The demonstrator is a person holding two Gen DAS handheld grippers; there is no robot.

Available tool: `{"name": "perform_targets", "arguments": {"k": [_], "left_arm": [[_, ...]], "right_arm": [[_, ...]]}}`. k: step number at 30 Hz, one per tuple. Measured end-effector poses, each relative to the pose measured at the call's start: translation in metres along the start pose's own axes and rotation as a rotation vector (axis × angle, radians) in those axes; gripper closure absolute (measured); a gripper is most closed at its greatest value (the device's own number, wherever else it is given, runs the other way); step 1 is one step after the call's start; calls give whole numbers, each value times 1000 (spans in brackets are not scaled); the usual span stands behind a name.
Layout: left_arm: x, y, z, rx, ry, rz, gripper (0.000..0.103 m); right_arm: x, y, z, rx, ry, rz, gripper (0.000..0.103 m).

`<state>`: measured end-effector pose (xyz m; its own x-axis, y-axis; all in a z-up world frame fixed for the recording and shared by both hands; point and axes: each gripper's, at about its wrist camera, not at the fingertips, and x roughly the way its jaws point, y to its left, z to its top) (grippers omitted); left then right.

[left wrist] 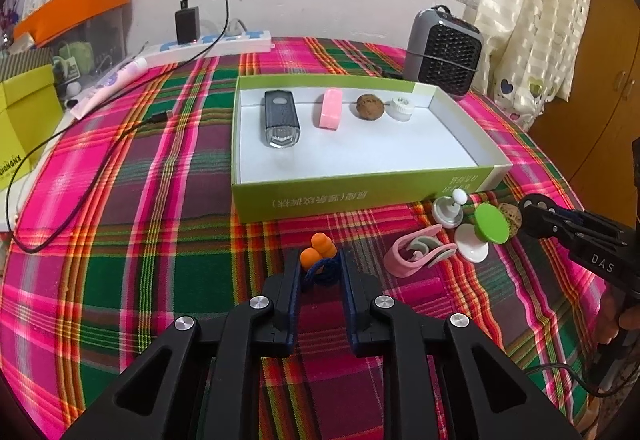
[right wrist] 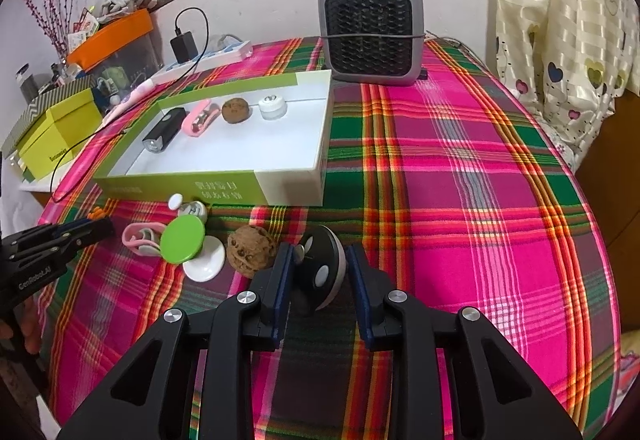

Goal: Organize objects
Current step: 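Carry blue toy and black gadget into the white tray and open both tools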

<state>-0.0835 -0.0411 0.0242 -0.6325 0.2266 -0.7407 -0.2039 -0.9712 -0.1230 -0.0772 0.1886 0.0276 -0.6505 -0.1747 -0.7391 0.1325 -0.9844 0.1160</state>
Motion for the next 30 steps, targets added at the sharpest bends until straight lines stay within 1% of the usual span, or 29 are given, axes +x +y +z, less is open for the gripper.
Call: {"name": "perform_targets", "arguments": {"k": [9, 16, 22, 30], "left_arm": [[-10, -5, 9, 15, -27, -8, 87], [-15, -11, 24, 30, -53, -17, 87], [-7, -17, 40, 47, -57, -36, 87], [10, -23, 61, 57, -51, -59, 87]], "right_arm": [[-9, 1, 7, 3, -27, 4, 74], [-16, 4, 24, -8, -56, 21, 74], [-12, 16, 44, -48, -74, 37, 74], [7, 26, 70, -96, -66, 36, 74]]}}
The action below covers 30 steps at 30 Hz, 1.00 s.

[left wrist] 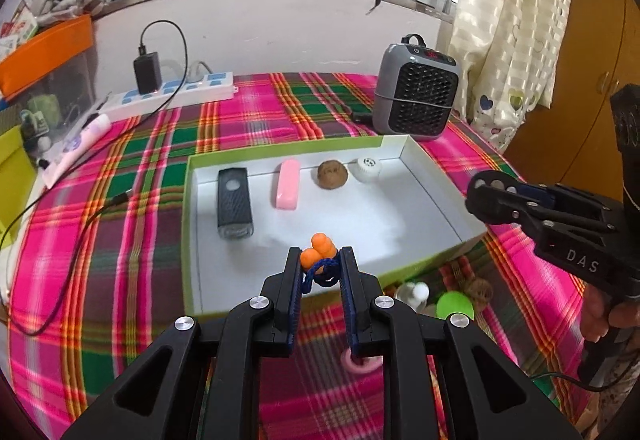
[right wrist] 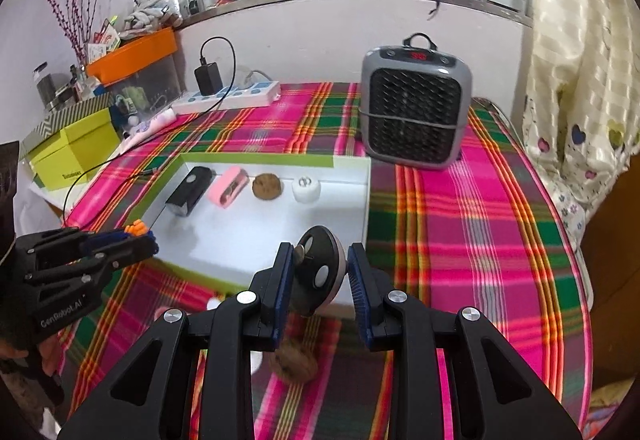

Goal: Organize objects
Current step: 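Carry blue toy and black gadget into the white tray and open both tools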

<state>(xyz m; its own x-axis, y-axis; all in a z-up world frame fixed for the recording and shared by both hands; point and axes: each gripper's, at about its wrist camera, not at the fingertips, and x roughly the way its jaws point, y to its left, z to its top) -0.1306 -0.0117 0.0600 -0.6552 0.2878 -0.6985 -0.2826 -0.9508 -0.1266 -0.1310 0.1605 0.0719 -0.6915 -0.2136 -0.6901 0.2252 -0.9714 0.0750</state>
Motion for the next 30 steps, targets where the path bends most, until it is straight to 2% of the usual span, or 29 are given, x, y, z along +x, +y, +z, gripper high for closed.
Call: {"name": "perform_targets", "arguments": {"k": [16, 30], "left_arm": [[39, 2, 33, 5, 17, -20, 87], [76, 3, 43, 3, 70, -13, 87]], "right_arm": [[51, -1, 35, -36, 47, -28, 74], [88, 1, 45, -95, 98, -93, 74]]}}
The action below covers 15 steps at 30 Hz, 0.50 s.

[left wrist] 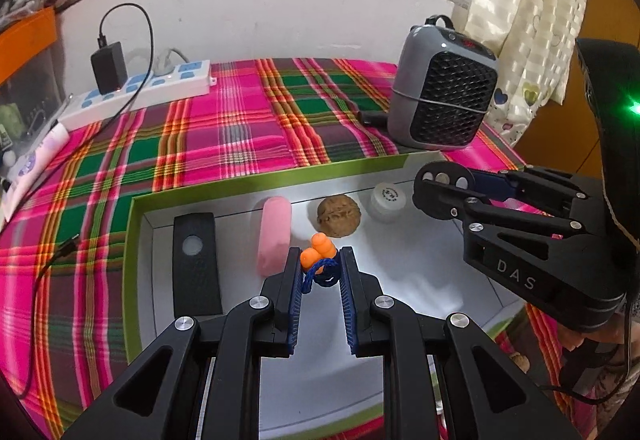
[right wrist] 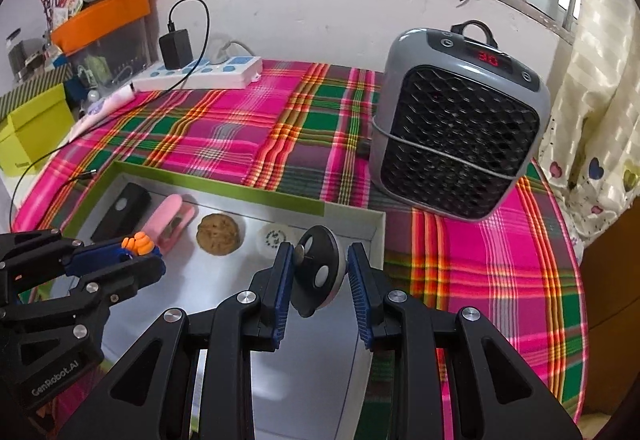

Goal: Organize objects
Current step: 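Carry blue toy and black gadget into the white tray and open both tools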

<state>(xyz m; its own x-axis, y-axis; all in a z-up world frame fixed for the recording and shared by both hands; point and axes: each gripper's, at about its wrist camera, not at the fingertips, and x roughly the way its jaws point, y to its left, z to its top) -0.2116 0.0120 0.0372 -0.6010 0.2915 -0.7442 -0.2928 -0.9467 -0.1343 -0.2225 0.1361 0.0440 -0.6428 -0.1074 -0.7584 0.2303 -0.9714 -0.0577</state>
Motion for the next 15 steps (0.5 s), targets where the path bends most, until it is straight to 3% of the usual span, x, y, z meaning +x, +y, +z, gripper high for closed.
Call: {"name": "perform_targets", "arguments": {"k": [15], "left_arm": [[17, 5, -2, -10, 34, 21, 87]], "right_arm": [[19, 1, 3, -10, 19, 14, 74]]}}
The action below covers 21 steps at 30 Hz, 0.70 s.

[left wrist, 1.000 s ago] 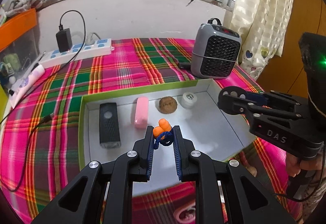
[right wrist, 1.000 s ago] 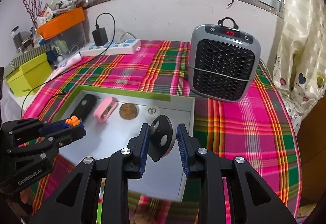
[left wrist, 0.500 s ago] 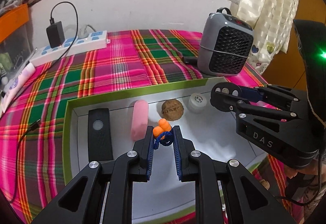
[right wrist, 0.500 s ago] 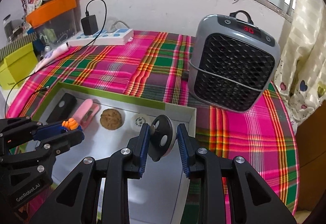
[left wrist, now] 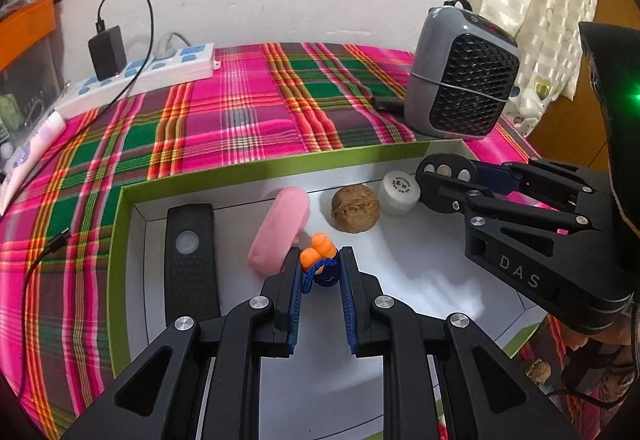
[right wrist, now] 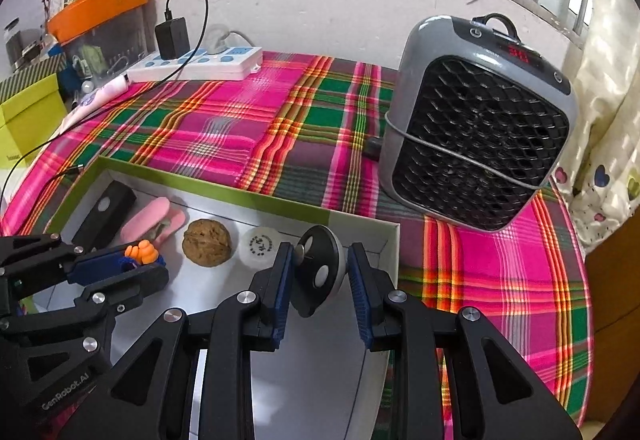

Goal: Organize objects
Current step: 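Carry blue toy and black gadget into the white tray and open both tools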

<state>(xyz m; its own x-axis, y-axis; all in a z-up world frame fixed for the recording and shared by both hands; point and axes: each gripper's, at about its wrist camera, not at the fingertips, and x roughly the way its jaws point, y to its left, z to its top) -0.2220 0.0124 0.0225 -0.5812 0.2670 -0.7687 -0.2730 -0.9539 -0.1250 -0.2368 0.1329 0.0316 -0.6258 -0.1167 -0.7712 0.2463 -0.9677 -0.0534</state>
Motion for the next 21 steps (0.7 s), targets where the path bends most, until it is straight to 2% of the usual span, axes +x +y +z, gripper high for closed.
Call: {"name": "perform_targets", "arguments": {"k": [21], "left_arm": [[4, 2, 1, -8, 4, 5, 85]], "right_arm": [[3, 2, -3, -5, 3, 19, 74]]}}
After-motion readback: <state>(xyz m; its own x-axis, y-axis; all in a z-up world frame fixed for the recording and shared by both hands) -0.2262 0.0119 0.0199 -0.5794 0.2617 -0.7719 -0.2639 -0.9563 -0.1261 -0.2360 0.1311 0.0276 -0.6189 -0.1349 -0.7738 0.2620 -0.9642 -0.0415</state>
